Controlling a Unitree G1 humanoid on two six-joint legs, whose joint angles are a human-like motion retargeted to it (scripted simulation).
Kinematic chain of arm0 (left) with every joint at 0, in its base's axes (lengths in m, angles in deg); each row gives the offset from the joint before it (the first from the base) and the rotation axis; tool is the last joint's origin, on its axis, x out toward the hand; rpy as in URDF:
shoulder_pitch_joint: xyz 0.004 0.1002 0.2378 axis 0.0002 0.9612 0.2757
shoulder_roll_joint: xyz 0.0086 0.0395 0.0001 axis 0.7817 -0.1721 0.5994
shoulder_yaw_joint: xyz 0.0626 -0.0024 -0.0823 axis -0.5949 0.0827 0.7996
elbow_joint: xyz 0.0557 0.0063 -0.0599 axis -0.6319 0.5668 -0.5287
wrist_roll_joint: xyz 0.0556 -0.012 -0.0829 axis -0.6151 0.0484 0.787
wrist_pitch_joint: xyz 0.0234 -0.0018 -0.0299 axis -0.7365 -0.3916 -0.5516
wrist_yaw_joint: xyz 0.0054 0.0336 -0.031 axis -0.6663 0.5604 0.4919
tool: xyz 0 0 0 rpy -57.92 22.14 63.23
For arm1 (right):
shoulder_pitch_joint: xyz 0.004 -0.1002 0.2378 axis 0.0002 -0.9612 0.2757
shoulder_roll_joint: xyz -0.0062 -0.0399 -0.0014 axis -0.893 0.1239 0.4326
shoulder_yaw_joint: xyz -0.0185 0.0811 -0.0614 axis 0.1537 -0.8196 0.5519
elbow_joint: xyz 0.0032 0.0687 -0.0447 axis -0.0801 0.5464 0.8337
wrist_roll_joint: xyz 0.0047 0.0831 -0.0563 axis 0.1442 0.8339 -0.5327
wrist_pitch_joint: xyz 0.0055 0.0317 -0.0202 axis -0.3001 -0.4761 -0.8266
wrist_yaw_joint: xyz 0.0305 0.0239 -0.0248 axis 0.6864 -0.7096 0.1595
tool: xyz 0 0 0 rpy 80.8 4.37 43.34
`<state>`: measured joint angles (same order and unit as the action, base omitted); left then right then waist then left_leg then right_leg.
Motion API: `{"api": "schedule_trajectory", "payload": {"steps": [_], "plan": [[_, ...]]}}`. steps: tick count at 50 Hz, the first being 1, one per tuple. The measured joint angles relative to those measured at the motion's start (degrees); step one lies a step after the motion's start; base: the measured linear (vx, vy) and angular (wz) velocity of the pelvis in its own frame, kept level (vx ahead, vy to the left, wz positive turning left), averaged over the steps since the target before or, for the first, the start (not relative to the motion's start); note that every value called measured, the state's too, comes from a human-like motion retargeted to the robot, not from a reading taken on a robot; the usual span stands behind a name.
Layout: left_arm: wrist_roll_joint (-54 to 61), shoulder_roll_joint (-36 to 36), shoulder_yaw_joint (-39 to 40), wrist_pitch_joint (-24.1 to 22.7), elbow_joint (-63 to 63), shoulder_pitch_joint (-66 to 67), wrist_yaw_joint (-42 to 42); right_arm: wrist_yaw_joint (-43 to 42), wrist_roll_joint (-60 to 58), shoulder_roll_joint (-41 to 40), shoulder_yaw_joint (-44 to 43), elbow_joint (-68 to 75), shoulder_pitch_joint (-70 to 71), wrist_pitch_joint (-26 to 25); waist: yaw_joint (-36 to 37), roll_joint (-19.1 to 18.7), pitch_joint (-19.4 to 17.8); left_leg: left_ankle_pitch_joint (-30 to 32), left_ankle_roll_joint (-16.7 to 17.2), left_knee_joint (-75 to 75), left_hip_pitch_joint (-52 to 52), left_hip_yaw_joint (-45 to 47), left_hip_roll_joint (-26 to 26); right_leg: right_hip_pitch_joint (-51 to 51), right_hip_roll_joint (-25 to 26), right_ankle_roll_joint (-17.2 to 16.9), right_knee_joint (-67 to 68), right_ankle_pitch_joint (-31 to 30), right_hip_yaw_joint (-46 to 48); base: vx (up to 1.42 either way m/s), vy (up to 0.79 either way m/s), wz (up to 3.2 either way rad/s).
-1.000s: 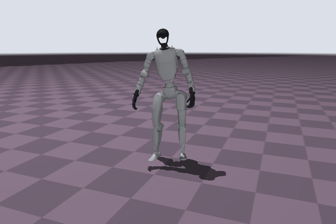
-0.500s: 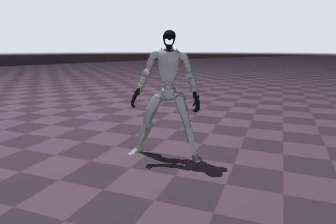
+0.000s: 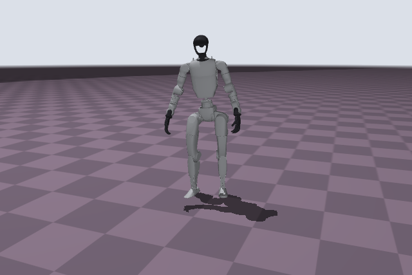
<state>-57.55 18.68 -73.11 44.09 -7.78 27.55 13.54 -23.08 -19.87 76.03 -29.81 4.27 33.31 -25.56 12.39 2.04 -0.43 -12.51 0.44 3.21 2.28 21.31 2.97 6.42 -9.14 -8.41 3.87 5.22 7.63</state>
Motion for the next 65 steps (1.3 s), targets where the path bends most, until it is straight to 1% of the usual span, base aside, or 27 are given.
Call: {"api": "schedule_trajectory", "payload": {"steps": [5, 7, 8, 10, 12, 14, 15, 20, 22, 25, 28, 30, 33, 35, 38, 42, 44, 47, 50, 55, 57, 58, 60, 61, 62, 63, 65], "plan": [[-5.67, -0.21, -1.95, -1.44, 0.91, 1.99, -1.75, 0.73, -1.85, 2.32, 0.83, 1.70, 3.28, 0.36, -0.49, 1.69, -0.21, -3.08, -3.97, -1.07, 0.49, 6.47, -1.09, -1.25, -4.69, -4.12, -4.48, -2.85, -0.63, -0.02, 0.19, -0.02], [-10.55, 0.78, -1.85, -2.43, 2.03, 2.74, -0.03, -0.20, 2.24, 2.17, 1.17, 0.44, 3.77, 1.71, -0.61, 2.75, -0.25, -3.05, -3.60, -0.55, 1.46, 7.20, -3.42, -1.57, -5.89, -4.95, -5.43, -3.16, -1.12, 0.00, 0.17, -0.29], [-7.39, 1.31, -1.96, -2.68, 2.28, 2.83, 0.44, -1.66, 1.31, 1.96, 0.23, -0.30, 3.83, 1.62, -0.51, 3.37, -0.43, -2.71, -2.72, -0.73, 1.60, 6.71, -4.89, -1.62, -6.39, -5.17, -5.83, -3.32, -1.35, 0.00, 0.20, -0.26], [-8.50, 2.54, -2.16, -4.78, 3.10, 2.97, 3.63, -3.82, 6.41, 1.20, -0.17, -2.61, 3.20, 4.19, -0.28, 4.96, -0.58, -2.67, -3.87, -1.25, 1.76, 4.33, -7.20, -1.66, -8.03, -5.78, -6.37, -3.72, -1.88, 0.00, 0.23, -0.17], [-1.88, 3.29, -2.07, -5.17, 3.41, 2.61, 5.01, -5.85, 6.51, 0.84, -0.78, -4.11, 2.33, 3.98, -0.12, 5.78, -0.95, -2.66, -2.24, -2.11, 1.68, 1.81, -10.11, -1.88, -9.23, -5.77, -6.45, -3.62, -1.77, 0.00, 0.29, 0.04], [-1.16, 3.87, -1.49, -6.42, 3.46, 2.51, 7.45, -6.83, 9.29, 0.63, -0.58, -5.30, 1.28, 5.28, -0.34, 6.46, -1.07, -2.47, -2.34, -2.66, 1.57, -0.40, -12.37, -1.97, -10.89, -6.09, -5.88, -3.31, -1.56, 0.00, 0.34, 0.21], [1.88, 4.12, -0.98, -6.43, 3.32, 2.13, 7.82, -7.31, 7.89, 0.54, -1.04, -5.36, 1.03, 4.73, -0.39, 6.66, -1.34, -2.34, -1.20, -2.79, 1.49, -1.20, -13.68, -1.99, -11.46, -6.24, -5.54, -3.08, -1.32, 0.00, 0.39, 0.28], [3.28, 4.10, -0.58, -8.31, 1.07, 1.72, 9.67, -7.56, 7.20, 0.81, -1.47, -3.39, -0.18, 5.30, -1.61, 6.36, -1.68, -2.92, -1.50, -2.12, 1.26, -1.51, -17.16, -2.04, -15.49, -6.00, -2.88, -2.61, -0.16, 0.00, 0.49, 0.40], [-1.82, 3.59, -0.85, -8.58, 0.33, 1.42, 11.14, -6.91, 8.77, 0.98, -1.43, -2.08, -0.59, 5.95, -2.34, 5.44, -1.42, -0.77, -2.00, -1.11, 1.33, -0.18, -17.90, -2.37, -16.67, -5.65, -2.24, -3.16, 0.63, 0.00, 0.61, 0.50], [-4.60, 2.22, -1.74, -7.26, -0.38, 0.70, 11.58, -6.74, 5.95, 1.24, -2.58, 0.14, -0.93, 4.06, -3.33, 3.18, -0.97, 4.40, 0.91, 0.30, 1.66, 0.99, -18.77, -3.57, -17.56, -5.11, -2.44, -5.03, 2.04, 0.01, 0.66, 0.38], [-1.38, 0.85, -2.95, -6.18, 0.46, 0.02, 10.71, -7.84, 0.32, 0.32, -5.58, 1.76, -1.07, 1.00, -4.43, 2.52, -0.22, 4.32, 5.57, 0.84, 1.77, 1.55, -16.84, -4.54, -19.60, -5.24, -3.98, -8.89, 4.92, 0.01, 0.65, 0.11], [-1.10, 0.30, -3.45, -5.24, 1.87, -0.41, 9.97, -8.37, -0.60, -1.03, -7.09, 1.87, -1.20, -0.02, -5.19, 2.58, 0.37, 3.36, 7.31, 0.75, 1.76, 2.08, -14.81, -4.75, -20.77, -5.10, -4.06, -9.80, 8.11, 0.01, 0.61, -0.11], [-1.79, 0.00, -3.29, -3.80, 3.70, -1.34, 9.60, -9.63, 1.37, -3.21, -6.81, 0.33, -1.28, 0.38, -6.11, 1.54, 0.53, 2.86, 7.75, 0.42, 2.12, 2.94, -13.28, -3.86, -19.36, -3.64, 0.57, -4.56, 10.84, 0.00, 0.54, -0.26], [-1.68, -0.16, -2.68, -2.87, 3.90, -1.60, 10.18, -10.84, 2.72, -4.06, -5.42, -1.04, -1.15, 1.07, -6.87, 0.23, 0.26, 2.49, 7.67, 0.18, 2.53, 3.39, -13.12, -2.40, -16.66, -2.26, 6.22, 0.25, 9.96, -0.01, 0.45, -0.25], [-3.97, -0.45, -1.77, -1.66, 3.35, -0.67, 11.19, -12.39, 7.55, -4.37, -2.09, -2.63, -1.13, 2.84, -9.77, -1.15, 0.19, -1.59, 8.99, -7.46, -0.24, 3.74, -13.99, -0.04, -11.76, -0.39, 16.05, 7.28, 8.21, -0.01, 0.36, -0.08], [-2.83, -0.18, -1.58, -0.29, 2.05, -0.69, 8.78, -9.72, 6.27, -4.40, -2.48, -2.62, -0.12, 2.63, -10.27, -1.89, 1.49, 0.69, 5.51, -0.87, 1.70, 5.53, -11.29, 4.50, -3.01, 2.60, 21.93, 13.28, 6.62, -0.04, 0.24, -0.47], [-3.29, 0.10, -2.12, 0.11, 1.08, -0.64, 6.53, -7.12, 6.45, -4.10, -2.94, -2.09, 0.08, 2.25, -10.24, -1.65, 2.13, 1.22, 4.34, 0.74, 1.91, 6.04, -9.42, 4.94, 1.27, 3.27, 18.51, 12.75, 5.00, -0.04, 0.19, -0.30], [-3.71, 0.25, -2.88, 0.56, -1.12, -0.54, 3.61, -3.47, 6.91, -2.78, -3.66, -0.75, 0.20, 1.10, -9.37, -1.03, 2.33, 0.89, 2.73, 1.00, 1.80, 6.69, -5.94, 3.46, 4.70, 4.38, 8.96, 7.45, 0.51, -0.04, 0.20, -0.23], [-2.32, -0.44, -3.10, 0.45, -3.49, -1.04, 3.91, -3.24, 10.56, -0.89, -6.29, 1.35, 0.51, 0.26, -6.56, -1.70, 1.68, 0.19, 1.32, 0.54, 1.82, 7.14, -3.25, 1.86, 3.52, 4.05, 3.65, 3.52, -2.27, -0.03, 0.22, -0.27], [-4.63, -2.79, -2.71, -0.29, -6.47, -1.30, 2.83, -1.49, 3.81, 4.35, -5.89, 3.92, 0.89, -0.49, -2.18, -3.18, 0.03, -1.94, -1.27, -1.80, 1.46, 6.84, -0.60, -0.67, -0.98, -2.19, -1.19, -0.67, -3.98, -0.02, 0.22, -0.08], [-6.11, -2.67, -3.36, -0.78, -7.09, -0.06, 2.70, -3.12, 4.84, 5.52, -4.81, 4.15, 1.90, -0.24, -2.48, -2.73, -0.41, -6.27, 0.26, -7.76, 0.18, 11.10, -2.28, 0.29, -3.32, -2.98, 1.71, 1.09, -3.37, 0.00, 0.18, -0.06], [-6.83, -2.43, -3.09, -0.74, -7.29, 0.53, 3.15, -3.29, 4.00, 5.82, -5.41, 3.95, 2.67, -0.42, -2.15, -2.42, -0.16, -5.44, -1.59, -5.18, 1.09, 12.82, -2.38, -0.40, -3.73, -3.69, -1.38, -0.69, -4.31, -0.01, 0.16, -0.28], [-8.11, -1.63, -3.24, -0.87, -6.95, 1.78, 3.54, -3.98, 4.45, 5.84, -5.83, 2.69, 3.76, -0.24, -2.15, -1.72, -0.24, -4.76, -1.88, -3.69, 2.44, 16.08, -4.01, -0.94, -4.91, -4.25, -3.47, -1.92, -5.19, 0.00, 0.17, -0.27], [-6.52, -1.00, -3.85, -1.27, -6.23, 2.41, 2.82, -4.94, 6.37, 5.48, -4.85, 1.48, 3.86, 0.07, -3.18, -1.31, -0.64, -6.78, 0.79, -9.16, 1.25, 16.39, -6.80, -0.05, -5.96, -4.11, -0.02, 0.20, -4.65, 0.04, 0.20, -0.05], [-5.86, -0.45, -4.11, -1.55, -5.50, 2.90, 2.67, -5.33, 7.75, 5.08, -4.44, 0.21, 3.99, 0.40, -3.74, -0.90, -0.83, -7.23, 1.80, -11.19, 0.89, 16.03, -8.59, 0.29, -6.74, -4.07, 1.19, 0.93, -4.70, 0.02, 0.22, -0.12], [-7.08, -0.02, -3.67, -1.59, -4.75, 3.14, 3.66, -4.55, 8.03, 4.61, -5.16, -1.14, 4.20, 0.76, -3.36, -0.50, -0.59, -4.56, -0.52, -6.32, 2.21, 14.36, -8.39, -0.45, -7.00, -4.24, -2.06, -1.12, -5.94, 0.01, 0.25, -0.17], [-5.85, 0.64, -4.20, -2.17, -2.58, 3.66, 3.67, -4.47, 11.18, 3.82, -3.51, -3.86, 3.55, 1.82, -4.63, 0.43, -0.75, -6.14, 1.51, -10.70, 0.69, 11.00, -11.50, 0.81, -9.11, -4.35, 2.08, 1.28, -5.49, 0.02, 0.30, 0.08]]}}
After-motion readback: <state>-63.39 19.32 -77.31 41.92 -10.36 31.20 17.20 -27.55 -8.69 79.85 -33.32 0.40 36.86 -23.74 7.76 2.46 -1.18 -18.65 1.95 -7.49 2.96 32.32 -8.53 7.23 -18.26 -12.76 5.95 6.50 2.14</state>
